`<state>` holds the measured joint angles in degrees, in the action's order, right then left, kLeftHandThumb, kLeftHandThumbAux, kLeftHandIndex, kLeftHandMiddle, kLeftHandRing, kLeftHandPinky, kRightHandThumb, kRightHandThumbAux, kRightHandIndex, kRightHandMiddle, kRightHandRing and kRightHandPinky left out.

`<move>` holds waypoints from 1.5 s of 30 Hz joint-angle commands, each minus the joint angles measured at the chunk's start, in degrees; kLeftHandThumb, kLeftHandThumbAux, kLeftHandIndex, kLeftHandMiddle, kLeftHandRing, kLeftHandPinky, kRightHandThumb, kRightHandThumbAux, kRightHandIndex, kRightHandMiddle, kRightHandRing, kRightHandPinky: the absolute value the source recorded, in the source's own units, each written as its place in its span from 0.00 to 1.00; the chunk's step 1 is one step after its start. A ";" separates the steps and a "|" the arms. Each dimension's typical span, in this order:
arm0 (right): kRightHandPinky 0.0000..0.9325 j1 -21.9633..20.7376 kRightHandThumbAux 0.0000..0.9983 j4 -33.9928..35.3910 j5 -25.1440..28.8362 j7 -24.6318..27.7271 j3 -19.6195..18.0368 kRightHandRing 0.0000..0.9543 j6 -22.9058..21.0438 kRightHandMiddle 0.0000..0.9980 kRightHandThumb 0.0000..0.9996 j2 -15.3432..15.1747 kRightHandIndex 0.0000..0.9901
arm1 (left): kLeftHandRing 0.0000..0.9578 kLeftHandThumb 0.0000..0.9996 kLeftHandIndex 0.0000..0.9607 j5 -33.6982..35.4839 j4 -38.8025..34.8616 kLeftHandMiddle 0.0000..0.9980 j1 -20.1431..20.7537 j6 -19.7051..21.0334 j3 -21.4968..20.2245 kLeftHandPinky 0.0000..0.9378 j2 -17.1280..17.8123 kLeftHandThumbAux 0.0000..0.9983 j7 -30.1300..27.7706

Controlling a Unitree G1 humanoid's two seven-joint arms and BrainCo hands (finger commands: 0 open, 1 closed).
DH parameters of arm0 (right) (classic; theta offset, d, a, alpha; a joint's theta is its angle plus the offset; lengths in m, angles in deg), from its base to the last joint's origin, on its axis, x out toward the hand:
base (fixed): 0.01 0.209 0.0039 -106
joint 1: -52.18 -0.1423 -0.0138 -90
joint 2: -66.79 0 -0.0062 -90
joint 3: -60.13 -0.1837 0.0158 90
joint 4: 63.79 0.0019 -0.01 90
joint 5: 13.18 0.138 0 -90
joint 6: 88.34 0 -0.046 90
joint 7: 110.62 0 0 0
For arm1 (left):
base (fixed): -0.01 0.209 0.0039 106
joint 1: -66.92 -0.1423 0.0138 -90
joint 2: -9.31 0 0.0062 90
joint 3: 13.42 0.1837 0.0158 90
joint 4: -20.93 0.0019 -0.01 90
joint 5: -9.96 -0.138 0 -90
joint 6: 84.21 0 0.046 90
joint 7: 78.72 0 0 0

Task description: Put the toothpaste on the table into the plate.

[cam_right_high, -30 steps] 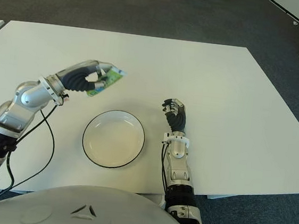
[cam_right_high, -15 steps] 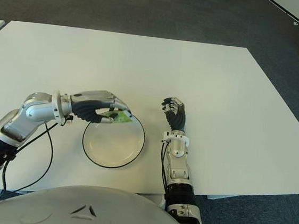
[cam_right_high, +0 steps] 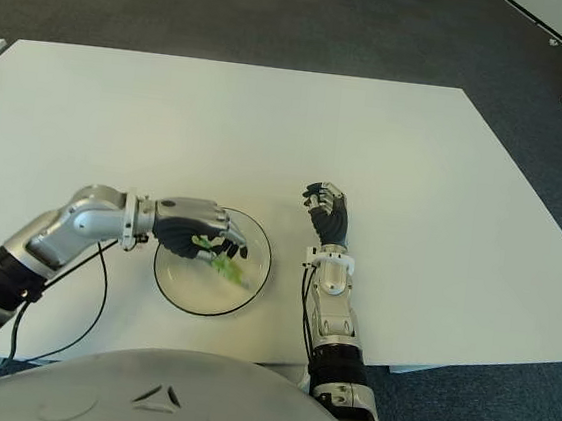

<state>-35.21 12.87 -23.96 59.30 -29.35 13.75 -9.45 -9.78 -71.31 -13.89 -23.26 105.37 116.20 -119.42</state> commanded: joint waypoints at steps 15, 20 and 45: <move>0.59 0.46 0.73 0.42 0.27 -0.34 -0.13 0.55 -0.26 0.52 0.71 0.32 0.43 | 0.86 0.70 0.46 -4.51 3.65 0.82 1.97 -2.10 2.10 0.86 0.34 0.72 -1.53; 0.59 0.59 0.73 0.59 0.00 -0.52 -0.05 0.55 -0.62 0.51 0.70 0.29 0.43 | 0.77 0.69 0.45 -5.88 5.65 0.74 2.06 -5.37 1.77 0.75 -0.07 0.72 0.64; 0.59 0.59 0.73 0.04 0.19 -0.32 -0.04 0.55 -0.19 0.51 0.71 0.01 0.43 | 0.00 0.06 0.00 -12.31 5.49 0.00 -2.75 -8.50 -5.21 0.00 -2.89 0.64 21.11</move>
<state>-34.70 13.27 -24.02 58.88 -29.29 13.73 -9.45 -22.12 -66.65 -16.08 -32.00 101.71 113.84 -100.71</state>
